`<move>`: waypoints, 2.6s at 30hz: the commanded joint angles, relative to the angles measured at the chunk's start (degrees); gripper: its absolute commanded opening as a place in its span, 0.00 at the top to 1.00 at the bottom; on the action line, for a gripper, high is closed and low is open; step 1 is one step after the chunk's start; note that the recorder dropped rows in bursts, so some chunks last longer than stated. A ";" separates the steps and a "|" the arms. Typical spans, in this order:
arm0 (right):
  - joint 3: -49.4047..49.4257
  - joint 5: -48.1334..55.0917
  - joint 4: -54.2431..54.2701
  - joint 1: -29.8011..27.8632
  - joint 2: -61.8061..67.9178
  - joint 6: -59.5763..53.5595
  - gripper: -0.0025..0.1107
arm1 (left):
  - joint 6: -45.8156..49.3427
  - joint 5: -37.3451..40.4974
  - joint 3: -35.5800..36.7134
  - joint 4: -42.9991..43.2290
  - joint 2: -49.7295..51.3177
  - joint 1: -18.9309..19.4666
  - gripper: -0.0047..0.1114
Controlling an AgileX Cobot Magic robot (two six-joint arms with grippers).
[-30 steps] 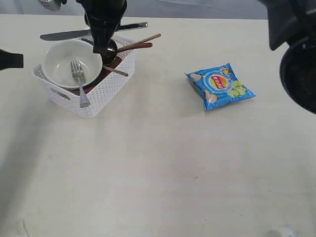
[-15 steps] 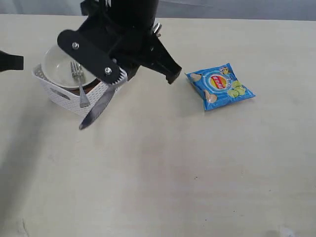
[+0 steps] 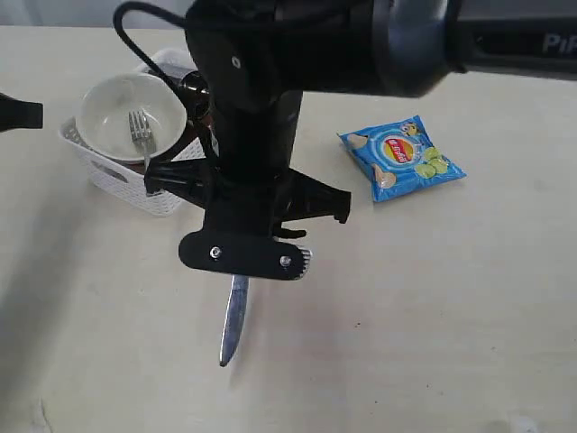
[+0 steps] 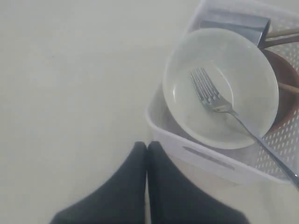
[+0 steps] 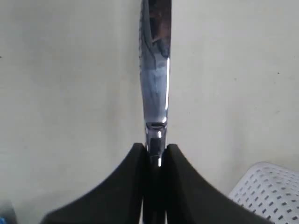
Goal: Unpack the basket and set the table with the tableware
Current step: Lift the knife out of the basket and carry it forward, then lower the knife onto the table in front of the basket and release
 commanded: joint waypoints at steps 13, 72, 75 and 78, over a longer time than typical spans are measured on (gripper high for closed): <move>3.40 -10.30 -3.48 4.01 3.35 -1.39 0.98 | 0.01 0.36 0.29 -1.17 -0.38 0.15 0.96; 3.40 -19.83 -10.33 0.77 8.88 -0.86 0.98 | 0.38 0.45 0.29 -1.17 -0.38 0.15 0.96; 3.40 -18.56 -10.33 1.36 8.66 -0.43 0.98 | 0.39 0.34 0.29 -1.17 -0.38 0.15 0.96; 3.40 -17.44 -10.23 1.36 8.66 -0.43 0.98 | 0.39 0.24 0.29 -1.17 -0.38 0.15 0.96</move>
